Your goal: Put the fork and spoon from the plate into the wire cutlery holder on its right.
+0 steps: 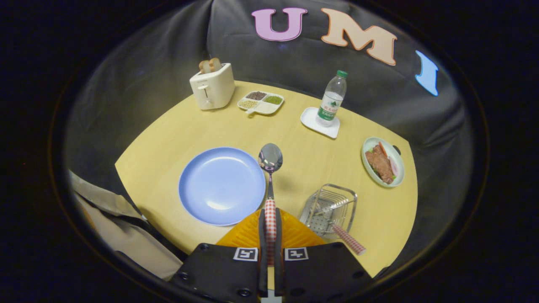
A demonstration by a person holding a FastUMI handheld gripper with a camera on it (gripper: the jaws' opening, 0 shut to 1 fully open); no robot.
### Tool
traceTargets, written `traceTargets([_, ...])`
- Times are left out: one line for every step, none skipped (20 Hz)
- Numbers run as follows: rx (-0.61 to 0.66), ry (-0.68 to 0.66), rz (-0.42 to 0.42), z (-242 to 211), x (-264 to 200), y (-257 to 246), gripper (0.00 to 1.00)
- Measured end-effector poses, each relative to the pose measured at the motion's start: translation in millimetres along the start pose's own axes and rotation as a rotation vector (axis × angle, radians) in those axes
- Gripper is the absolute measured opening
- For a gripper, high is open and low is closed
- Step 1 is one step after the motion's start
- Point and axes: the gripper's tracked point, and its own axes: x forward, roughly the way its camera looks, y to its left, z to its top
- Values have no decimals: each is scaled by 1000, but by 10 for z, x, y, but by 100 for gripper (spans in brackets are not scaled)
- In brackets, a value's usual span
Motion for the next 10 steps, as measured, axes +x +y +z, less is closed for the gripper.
traceTargets([-12, 7, 2, -9, -41, -73, 9])
traceTargets([-26, 15, 2, -18, -79, -149, 9])
traceTargets([-42, 26, 1, -46, -113, -233, 9])
traceTargets([-58, 37, -3, -60, -155, -321, 9])
traceTargets([-70, 49, -3, -89, -185, -405, 9])
traceTargets([-76, 60, -1, -108, -215, -479, 9])
traceTargets([-80, 73, 4, -136, -247, -538, 9])
traceTargets([-87, 86, 7, -164, -271, -606, 9])
traceTargets([-96, 101, 9, -197, -294, -679, 9])
traceTargets([-107, 116, 12, -219, -316, -751, 9])
